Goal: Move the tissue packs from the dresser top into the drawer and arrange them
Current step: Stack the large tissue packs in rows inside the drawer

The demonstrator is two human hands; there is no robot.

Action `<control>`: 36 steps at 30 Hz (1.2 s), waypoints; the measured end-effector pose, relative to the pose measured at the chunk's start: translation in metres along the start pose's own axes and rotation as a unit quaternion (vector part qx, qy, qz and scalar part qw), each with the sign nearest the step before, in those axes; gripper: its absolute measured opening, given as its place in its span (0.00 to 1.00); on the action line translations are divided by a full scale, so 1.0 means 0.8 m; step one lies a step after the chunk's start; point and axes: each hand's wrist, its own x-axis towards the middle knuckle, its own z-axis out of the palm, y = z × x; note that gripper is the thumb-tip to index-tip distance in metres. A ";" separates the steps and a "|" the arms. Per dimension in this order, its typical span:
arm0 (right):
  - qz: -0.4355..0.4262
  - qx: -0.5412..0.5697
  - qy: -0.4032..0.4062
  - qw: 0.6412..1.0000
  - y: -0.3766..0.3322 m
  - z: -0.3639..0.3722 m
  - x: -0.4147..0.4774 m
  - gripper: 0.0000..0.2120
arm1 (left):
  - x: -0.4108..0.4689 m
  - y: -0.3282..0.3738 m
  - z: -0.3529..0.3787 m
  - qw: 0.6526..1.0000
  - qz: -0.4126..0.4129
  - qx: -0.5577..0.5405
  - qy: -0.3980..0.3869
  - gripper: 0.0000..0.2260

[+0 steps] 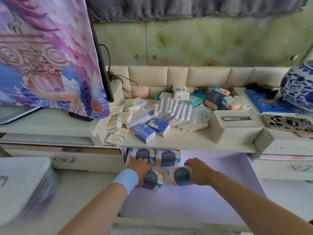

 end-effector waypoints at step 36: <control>0.232 0.308 0.007 0.923 -0.042 0.077 0.066 0.26 | 0.061 -0.029 0.057 0.970 -0.063 -0.015 0.235 0.41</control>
